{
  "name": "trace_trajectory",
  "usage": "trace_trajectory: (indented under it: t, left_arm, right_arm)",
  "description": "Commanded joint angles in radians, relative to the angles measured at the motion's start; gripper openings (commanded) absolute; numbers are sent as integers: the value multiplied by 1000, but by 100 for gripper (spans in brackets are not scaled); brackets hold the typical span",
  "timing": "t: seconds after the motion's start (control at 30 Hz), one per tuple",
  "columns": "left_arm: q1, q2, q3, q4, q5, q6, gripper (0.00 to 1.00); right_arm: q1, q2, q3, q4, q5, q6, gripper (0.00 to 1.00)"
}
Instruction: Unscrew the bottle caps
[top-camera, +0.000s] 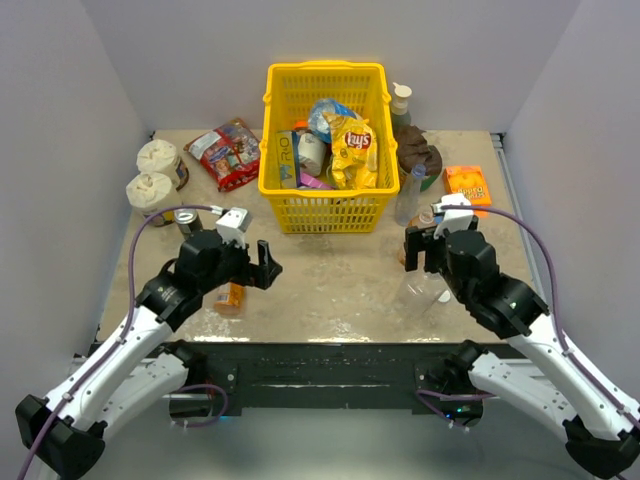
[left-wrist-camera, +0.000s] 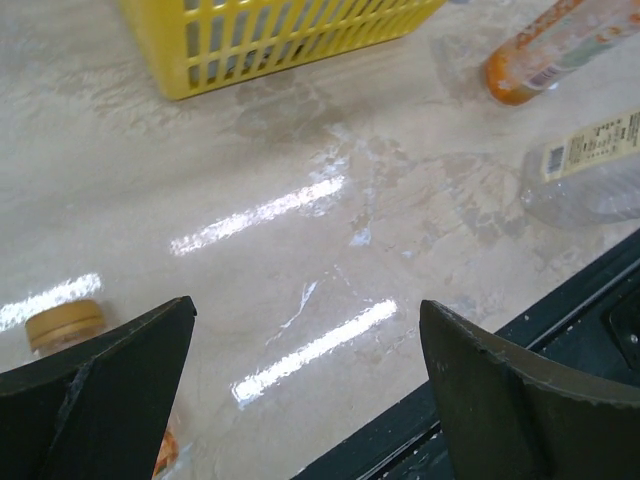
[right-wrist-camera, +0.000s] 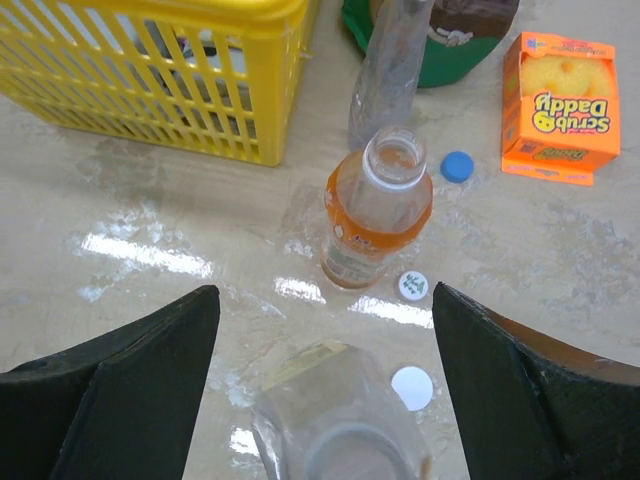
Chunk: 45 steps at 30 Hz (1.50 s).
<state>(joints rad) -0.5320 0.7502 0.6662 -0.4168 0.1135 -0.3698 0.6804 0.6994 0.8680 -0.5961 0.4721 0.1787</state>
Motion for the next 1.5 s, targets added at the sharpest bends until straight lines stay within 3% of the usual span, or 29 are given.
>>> trace_trajectory:
  t: [0.0, 0.2, 0.3, 0.63, 0.97, 1.4, 1.47]
  left_arm:
    - [4, 17, 88, -120, -174, -96, 100]
    - [18, 77, 147, -328, -326, -210, 100]
    - [61, 130, 148, -356, -328, -222, 100]
    - [262, 291, 82, -309, -218, -189, 100]
    - [273, 365, 27, -326, -126, -175, 97]
    - [273, 567, 15, -266, -3, -98, 80]
    - [273, 607, 6, -238, 30, -90, 73]
  right_arm:
    - [2, 9, 103, 25, 31, 13, 90]
    - [2, 38, 179, 68, -10, -18, 92]
    - [2, 52, 216, 84, -30, -27, 93]
    - [2, 51, 293, 134, -104, -4, 93]
    - [2, 75, 313, 189, -142, -31, 93]
    - [2, 81, 336, 222, -185, -8, 92]
    - [2, 72, 335, 219, -187, -8, 92]
